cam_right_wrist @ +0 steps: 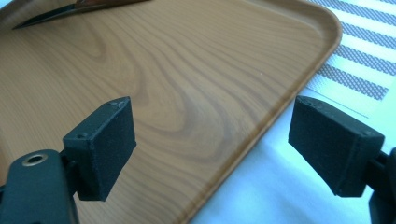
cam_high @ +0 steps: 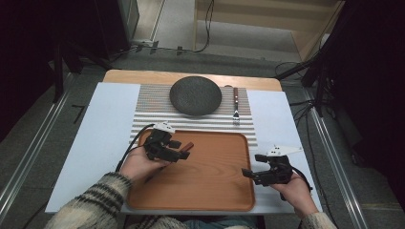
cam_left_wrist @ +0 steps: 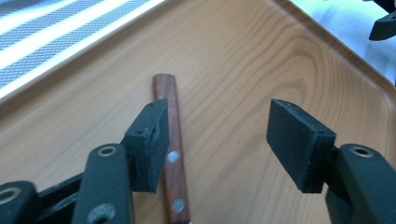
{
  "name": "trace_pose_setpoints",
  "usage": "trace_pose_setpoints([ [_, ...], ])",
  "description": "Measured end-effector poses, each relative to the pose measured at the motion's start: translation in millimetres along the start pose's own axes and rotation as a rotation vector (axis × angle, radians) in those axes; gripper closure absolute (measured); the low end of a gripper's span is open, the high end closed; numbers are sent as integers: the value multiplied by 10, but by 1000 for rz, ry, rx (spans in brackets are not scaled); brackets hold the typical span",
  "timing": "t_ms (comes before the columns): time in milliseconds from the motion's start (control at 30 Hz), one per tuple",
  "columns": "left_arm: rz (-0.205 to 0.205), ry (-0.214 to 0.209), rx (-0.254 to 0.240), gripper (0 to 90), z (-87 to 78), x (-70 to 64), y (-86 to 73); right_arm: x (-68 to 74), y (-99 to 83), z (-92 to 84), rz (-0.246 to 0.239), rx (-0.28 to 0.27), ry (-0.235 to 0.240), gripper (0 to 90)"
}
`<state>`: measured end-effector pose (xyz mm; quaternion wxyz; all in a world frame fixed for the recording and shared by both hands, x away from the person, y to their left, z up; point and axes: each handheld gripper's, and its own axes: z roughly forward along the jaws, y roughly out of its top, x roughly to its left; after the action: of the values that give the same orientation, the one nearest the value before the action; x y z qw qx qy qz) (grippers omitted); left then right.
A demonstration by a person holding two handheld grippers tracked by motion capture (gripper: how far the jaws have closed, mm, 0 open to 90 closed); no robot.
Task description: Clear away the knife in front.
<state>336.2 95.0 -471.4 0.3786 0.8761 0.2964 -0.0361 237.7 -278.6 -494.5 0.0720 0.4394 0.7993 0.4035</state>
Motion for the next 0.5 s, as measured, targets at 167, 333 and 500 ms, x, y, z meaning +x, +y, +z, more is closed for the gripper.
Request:
trace_pose_setpoints([
  [167, 2, 8, 23, 457, 96, -22, 59, -6, -34, -32, 11, -7, -10, 132],
  [333, 30, -14, 46, 764, 178, -40, 139, -7, -77, -76, 22, -6, -22, 132],
  [500, 59, -7, 102, 899, 284, -5, 156, -7, -88, -84, 21, -6, -24, 132],
])
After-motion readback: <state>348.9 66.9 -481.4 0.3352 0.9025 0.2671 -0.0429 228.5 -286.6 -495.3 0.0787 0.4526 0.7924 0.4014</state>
